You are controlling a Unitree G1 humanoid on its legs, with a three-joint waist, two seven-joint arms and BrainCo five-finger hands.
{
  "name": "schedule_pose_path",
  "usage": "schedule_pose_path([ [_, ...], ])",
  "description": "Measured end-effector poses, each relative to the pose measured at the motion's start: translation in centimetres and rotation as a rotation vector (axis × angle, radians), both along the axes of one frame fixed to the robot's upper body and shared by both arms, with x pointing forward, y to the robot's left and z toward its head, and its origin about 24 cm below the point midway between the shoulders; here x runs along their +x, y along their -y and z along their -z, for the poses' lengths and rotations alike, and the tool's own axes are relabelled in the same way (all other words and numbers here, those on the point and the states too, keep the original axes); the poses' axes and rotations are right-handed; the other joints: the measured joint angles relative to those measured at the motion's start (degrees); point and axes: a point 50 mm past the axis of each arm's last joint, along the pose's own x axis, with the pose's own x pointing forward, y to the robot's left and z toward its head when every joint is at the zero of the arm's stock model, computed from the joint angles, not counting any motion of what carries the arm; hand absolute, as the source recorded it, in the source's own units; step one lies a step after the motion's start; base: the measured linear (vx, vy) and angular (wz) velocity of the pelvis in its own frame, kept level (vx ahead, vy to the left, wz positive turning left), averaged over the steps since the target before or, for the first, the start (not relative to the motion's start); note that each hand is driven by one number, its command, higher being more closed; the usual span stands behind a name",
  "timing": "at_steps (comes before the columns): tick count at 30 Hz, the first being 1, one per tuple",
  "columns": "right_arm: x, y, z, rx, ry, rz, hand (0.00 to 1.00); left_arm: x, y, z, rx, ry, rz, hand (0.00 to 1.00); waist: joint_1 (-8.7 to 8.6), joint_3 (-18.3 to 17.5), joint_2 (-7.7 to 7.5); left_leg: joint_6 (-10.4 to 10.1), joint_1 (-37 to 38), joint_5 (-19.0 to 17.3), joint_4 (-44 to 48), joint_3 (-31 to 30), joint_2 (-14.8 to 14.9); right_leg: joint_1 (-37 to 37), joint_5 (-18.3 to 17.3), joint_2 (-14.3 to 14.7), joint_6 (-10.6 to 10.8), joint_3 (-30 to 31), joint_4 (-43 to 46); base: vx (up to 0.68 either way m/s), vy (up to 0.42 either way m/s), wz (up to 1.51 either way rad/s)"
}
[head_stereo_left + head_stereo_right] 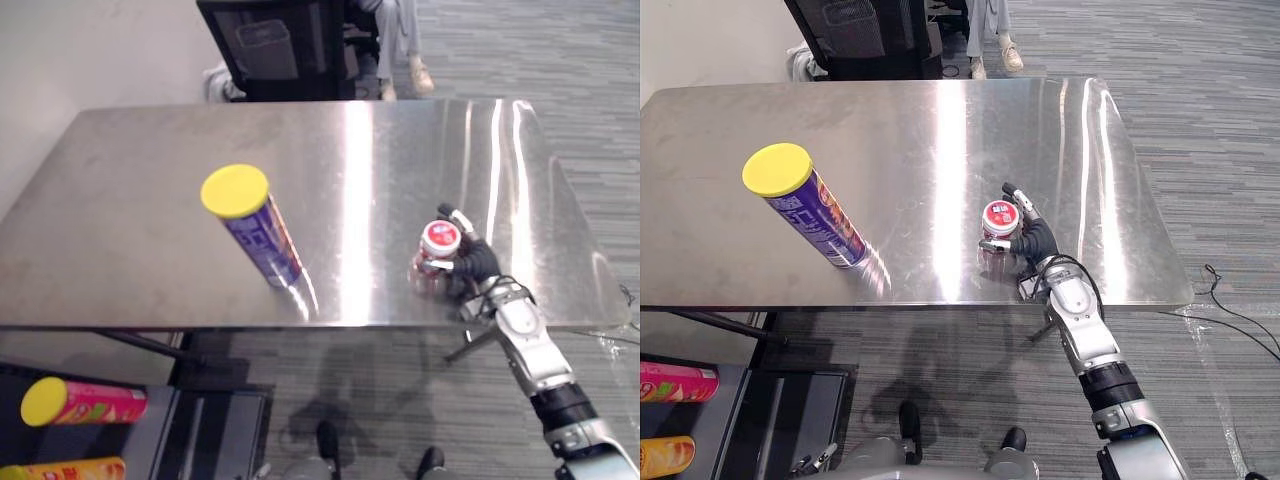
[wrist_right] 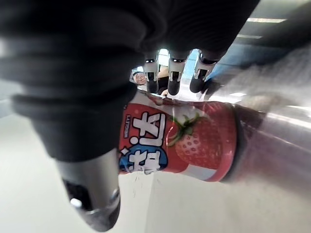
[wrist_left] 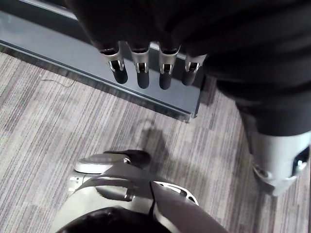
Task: Put the gum and the chips on the shelf.
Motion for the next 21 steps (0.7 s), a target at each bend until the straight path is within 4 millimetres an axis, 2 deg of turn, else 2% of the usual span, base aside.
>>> schedule_pose_path([
  [2, 0.0, -0.1, 0.0, 0.000, 0.001, -0.004, 0.00, 0.0, 0.0, 0.0, 0.003, 0.001, 0.000, 0.00, 0.04, 0.00, 0.00, 0.00, -0.06, 0.00, 0.04, 0.00, 0.00, -0.03, 0.00, 0.01, 0.00, -0.01, -0.02, 0.00, 0.000, 0.00],
  [3, 0.0, -0.1, -0.1, -0.001, 0.001, -0.007, 1.00, 0.0, 0.0, 0.0, 0.005, -0.001, 0.000, 0.00, 0.04, 0.00, 0.00, 0.00, -0.06, 0.00, 0.04, -0.01, 0.02, -0.03, 0.00, 0.03, 0.00, -0.01, -0.02, 0.00, 0.000, 0.00],
  [21, 0.3, -2.3, 0.3, 0.006, -0.013, -0.057, 1.00, 0.2, 0.2, 0.0, 0.010, -0.004, 0.013, 0.00, 0.53, 0.02, 0.04, -0.02, -0.22, 0.04, -0.24, -0.32, 0.00, 0.03, -0.01, 0.07, -0.01, -0.40, -0.02, 0.00, 0.000, 0.00],
])
